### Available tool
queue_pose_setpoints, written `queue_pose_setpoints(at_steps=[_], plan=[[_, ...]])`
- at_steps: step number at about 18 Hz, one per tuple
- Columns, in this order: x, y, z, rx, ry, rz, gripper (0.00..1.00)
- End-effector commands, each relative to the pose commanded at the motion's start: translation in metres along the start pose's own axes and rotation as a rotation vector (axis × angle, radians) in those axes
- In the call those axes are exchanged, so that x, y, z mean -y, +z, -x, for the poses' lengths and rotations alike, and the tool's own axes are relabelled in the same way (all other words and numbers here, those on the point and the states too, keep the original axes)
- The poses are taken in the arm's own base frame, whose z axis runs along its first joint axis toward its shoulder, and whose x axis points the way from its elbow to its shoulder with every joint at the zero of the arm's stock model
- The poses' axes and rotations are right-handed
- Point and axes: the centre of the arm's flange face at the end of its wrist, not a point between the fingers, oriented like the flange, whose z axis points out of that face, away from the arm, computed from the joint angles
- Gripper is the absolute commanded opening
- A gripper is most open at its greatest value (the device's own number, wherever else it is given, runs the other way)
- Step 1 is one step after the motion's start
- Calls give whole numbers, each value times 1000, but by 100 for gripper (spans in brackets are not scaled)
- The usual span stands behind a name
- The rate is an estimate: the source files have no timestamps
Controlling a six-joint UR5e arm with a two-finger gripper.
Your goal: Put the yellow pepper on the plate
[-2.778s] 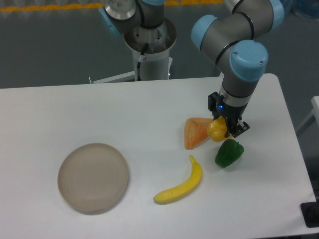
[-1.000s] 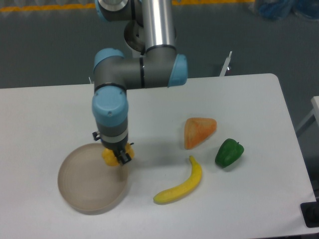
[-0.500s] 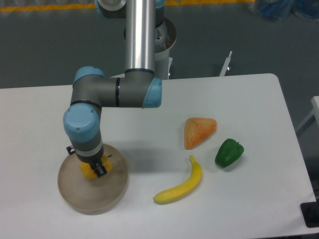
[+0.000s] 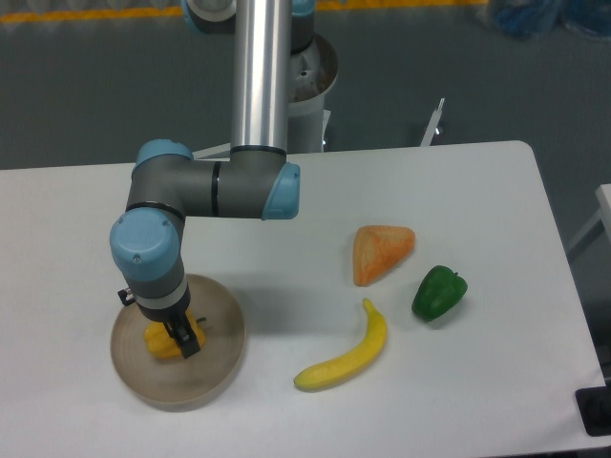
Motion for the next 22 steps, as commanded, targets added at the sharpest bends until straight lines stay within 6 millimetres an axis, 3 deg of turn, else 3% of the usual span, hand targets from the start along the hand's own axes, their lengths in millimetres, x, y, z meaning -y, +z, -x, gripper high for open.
queue_pose_setpoints(at_steps=[4, 8, 11, 12, 16, 18, 22], plan=[[-8, -26, 9, 45, -3, -9, 100], [-53, -59, 39, 142, -67, 62, 100], [-121, -104, 72, 185, -89, 53, 100], [-138, -110, 78, 190, -88, 57, 100], [-214, -113, 111, 163, -89, 91, 100], [-249, -131, 113, 153, -106, 99, 100], [-308, -130, 124, 71, -48, 121, 100]])
